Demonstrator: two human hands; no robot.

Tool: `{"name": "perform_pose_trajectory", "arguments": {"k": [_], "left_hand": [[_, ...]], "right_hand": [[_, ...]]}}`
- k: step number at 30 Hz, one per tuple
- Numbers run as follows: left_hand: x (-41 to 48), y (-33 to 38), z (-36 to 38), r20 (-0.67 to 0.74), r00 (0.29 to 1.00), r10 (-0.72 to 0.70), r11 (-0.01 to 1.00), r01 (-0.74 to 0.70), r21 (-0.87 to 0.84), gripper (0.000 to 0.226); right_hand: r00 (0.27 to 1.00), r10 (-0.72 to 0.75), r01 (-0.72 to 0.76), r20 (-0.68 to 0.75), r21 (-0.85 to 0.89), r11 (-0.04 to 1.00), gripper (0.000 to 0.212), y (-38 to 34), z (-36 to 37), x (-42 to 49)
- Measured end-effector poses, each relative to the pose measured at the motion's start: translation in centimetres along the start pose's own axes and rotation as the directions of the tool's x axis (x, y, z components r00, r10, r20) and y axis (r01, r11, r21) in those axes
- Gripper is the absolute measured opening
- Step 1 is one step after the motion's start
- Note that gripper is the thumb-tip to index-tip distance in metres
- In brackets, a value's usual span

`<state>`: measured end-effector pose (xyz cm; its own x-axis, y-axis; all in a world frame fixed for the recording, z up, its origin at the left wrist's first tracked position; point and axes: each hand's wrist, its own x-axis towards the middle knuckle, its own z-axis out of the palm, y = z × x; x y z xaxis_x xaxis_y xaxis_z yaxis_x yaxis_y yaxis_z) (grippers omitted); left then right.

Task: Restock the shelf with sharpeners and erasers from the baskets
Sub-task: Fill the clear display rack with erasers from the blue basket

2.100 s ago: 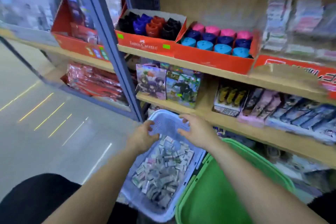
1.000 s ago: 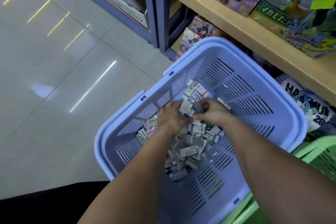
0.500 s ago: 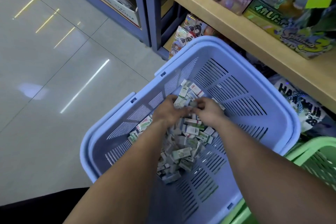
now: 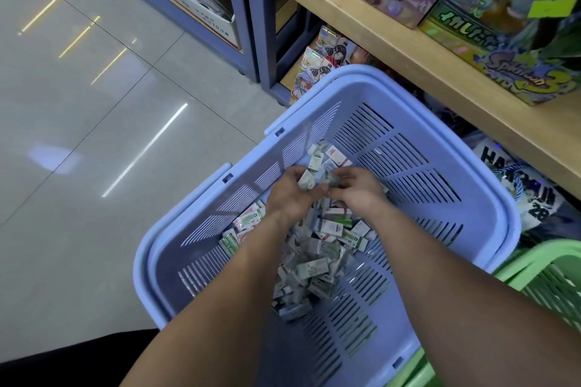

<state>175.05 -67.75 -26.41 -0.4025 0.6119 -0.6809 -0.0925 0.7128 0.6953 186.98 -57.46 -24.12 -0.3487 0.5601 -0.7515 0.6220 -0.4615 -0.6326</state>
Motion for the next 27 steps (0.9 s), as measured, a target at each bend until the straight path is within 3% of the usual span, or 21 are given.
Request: {"name": "perform_pose_trajectory", "arguments": {"k": [4, 10, 13, 18, 21, 27], "left_hand": [[-0.2, 0.3, 0.1, 0.044, 0.999, -0.005, 0.998, 0.008, -0.066, 0.040], [-0.9, 1.2, -0.5, 0.156, 0.987, 0.037, 0.976, -0.002, -0.216, 0.057], [-1.1, 1.5, -0.7, 0.216, 0.976, -0.010, 0.928, 0.089, -0.361, 0.040], [-1.6, 0.9, 0.0, 0.133, 0.990, -0.049, 0.854, 0.110, -0.509, 0.052], [-1.6, 0.6, 0.4, 0.078, 0.996, -0.048, 0.849, 0.082, -0.522, 0.042], [-1.7, 1.3, 0.2, 0.151, 0.988, -0.033, 0.830, 0.111, -0.547, 0.032]], "right_hand": [[1.000, -0.012, 0.012, 0.005, 0.016, 1.000, 0.047, 0.1, -0.3, 0.3], [0.998, -0.039, 0.036, 0.040, 0.055, 0.998, 0.040, -0.2, -0.6, -0.2], [0.998, -0.025, 0.020, 0.057, 0.080, 0.997, 0.039, -0.3, -0.5, -0.4], [0.999, -0.026, 0.023, 0.047, 0.067, 0.997, 0.036, -0.5, -0.2, -0.8], [0.999, -0.018, 0.014, 0.049, 0.069, 0.997, 0.041, -0.5, -0.4, -0.8], [0.990, -0.066, 0.067, 0.121, -0.006, 0.998, 0.047, -0.6, -0.2, -0.9]]}}
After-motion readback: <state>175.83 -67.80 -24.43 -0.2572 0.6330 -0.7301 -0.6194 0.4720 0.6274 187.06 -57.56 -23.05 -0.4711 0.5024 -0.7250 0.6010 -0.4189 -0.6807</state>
